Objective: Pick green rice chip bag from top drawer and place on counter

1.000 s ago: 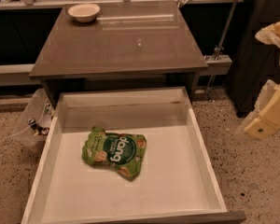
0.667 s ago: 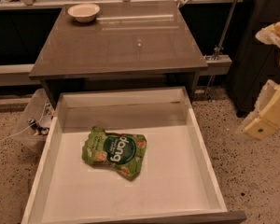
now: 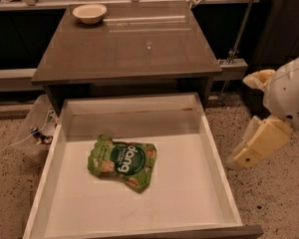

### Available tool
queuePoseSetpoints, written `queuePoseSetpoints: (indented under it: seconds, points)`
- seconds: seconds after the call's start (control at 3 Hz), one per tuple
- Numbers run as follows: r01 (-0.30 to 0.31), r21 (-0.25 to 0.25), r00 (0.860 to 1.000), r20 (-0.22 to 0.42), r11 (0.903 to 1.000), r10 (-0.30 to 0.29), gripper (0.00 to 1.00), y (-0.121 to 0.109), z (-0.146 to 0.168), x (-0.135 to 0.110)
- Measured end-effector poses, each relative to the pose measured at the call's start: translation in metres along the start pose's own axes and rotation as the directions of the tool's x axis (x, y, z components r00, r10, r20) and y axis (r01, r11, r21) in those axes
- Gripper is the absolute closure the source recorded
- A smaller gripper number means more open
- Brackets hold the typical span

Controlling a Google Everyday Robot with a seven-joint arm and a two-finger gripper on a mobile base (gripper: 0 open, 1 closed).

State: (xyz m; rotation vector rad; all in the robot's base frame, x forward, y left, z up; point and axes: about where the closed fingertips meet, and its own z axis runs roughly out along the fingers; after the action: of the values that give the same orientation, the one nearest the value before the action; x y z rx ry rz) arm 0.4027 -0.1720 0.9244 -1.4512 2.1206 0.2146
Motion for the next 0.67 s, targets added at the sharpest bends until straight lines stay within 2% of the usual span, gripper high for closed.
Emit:
queuePoseSetpoints:
  seconds: [0.33,0.67]
  points:
    - [0.01,-0.062,0.997,0.079,0.998,-0.005,0.0,0.0163,0.0367,0.0037]
    - [0.019,-0.061,0.997,0.082,0.9979,-0.013,0.0,0.0173,0.0355,0.0012]
